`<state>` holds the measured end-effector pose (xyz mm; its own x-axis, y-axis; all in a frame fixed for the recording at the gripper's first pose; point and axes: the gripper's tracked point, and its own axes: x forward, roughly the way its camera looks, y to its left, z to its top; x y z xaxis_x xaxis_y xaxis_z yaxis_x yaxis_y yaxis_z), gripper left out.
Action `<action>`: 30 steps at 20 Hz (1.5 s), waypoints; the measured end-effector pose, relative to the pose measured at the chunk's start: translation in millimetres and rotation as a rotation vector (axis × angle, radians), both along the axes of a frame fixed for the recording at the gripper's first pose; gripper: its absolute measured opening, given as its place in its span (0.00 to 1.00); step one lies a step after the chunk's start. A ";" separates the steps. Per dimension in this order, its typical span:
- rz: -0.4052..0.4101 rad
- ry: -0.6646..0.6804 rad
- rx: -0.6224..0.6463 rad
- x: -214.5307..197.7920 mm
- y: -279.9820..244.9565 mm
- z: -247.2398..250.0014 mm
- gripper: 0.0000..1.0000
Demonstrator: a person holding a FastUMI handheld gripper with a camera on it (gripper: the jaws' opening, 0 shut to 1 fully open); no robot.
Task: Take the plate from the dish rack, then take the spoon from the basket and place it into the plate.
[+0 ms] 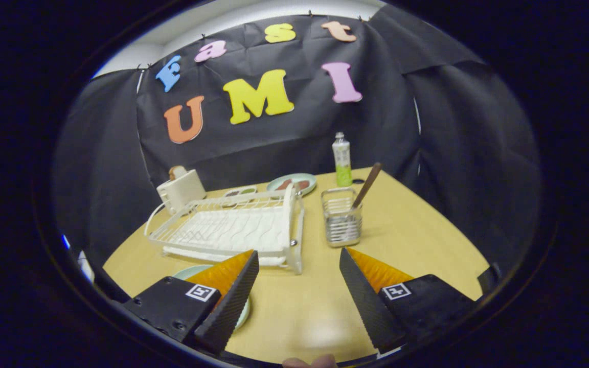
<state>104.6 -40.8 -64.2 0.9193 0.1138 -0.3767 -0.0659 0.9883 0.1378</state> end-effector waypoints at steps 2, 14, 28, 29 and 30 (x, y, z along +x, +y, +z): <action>-0.034 -0.083 -0.046 12.3 -19.0 8.6 1.00; -0.085 -0.103 -0.031 138.4 -77.3 -13.1 1.00; -0.051 -0.046 0.013 181.8 -54.5 -9.5 0.30; -0.046 -0.043 0.020 180.3 -50.7 -8.4 0.25; -0.043 -0.037 0.030 179.8 -47.1 -6.6 0.23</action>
